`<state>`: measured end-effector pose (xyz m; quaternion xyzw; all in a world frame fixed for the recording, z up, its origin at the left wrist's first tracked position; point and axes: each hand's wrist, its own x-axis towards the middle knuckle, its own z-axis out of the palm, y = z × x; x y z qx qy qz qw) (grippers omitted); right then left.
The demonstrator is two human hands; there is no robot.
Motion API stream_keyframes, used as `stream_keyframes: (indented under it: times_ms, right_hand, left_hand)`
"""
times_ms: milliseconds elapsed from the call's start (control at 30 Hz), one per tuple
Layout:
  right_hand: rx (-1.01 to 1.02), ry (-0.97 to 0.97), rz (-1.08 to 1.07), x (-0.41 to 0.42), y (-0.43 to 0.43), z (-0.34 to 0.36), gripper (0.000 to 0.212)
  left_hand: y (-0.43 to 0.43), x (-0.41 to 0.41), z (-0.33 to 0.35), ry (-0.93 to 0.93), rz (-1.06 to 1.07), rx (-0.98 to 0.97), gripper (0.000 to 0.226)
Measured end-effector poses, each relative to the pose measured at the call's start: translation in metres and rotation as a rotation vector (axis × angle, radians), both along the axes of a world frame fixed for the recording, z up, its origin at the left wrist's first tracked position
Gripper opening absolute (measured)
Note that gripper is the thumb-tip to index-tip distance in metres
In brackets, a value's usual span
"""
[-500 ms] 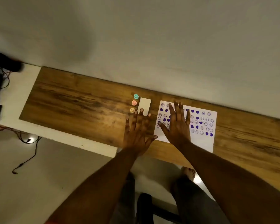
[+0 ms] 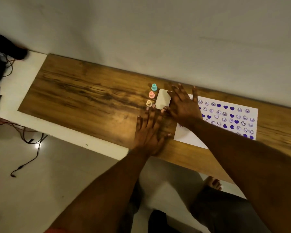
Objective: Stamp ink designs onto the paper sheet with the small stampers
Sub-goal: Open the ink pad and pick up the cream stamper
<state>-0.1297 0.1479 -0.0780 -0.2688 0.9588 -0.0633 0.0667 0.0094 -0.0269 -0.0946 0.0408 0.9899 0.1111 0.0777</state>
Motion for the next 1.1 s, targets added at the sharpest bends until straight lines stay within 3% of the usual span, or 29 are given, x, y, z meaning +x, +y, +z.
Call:
stream_keyframes:
  times_ms: [433, 667, 833, 1100]
  right_hand:
    - [0.032, -0.028, 0.017, 0.022, -0.01, 0.011, 0.058]
    - [0.04, -0.022, -0.059, 0.113, -0.017, 0.021, 0.057]
    - [0.061, -0.03, -0.118, 0.143, -0.015, 0.013, 0.063]
    - [0.115, -0.014, -0.064, 0.15, -0.015, 0.016, 0.051]
  left_hand:
    - [-0.011, 0.026, -0.016, 0.222, 0.04, -0.044, 0.093]
    - [-0.006, 0.081, 0.0, 0.102, 0.178, 0.031, 0.108]
    - [-0.017, 0.083, -0.004, 0.076, 0.245, 0.082, 0.094]
    - [-0.014, 0.084, -0.015, 0.127, 0.265, 0.206, 0.089]
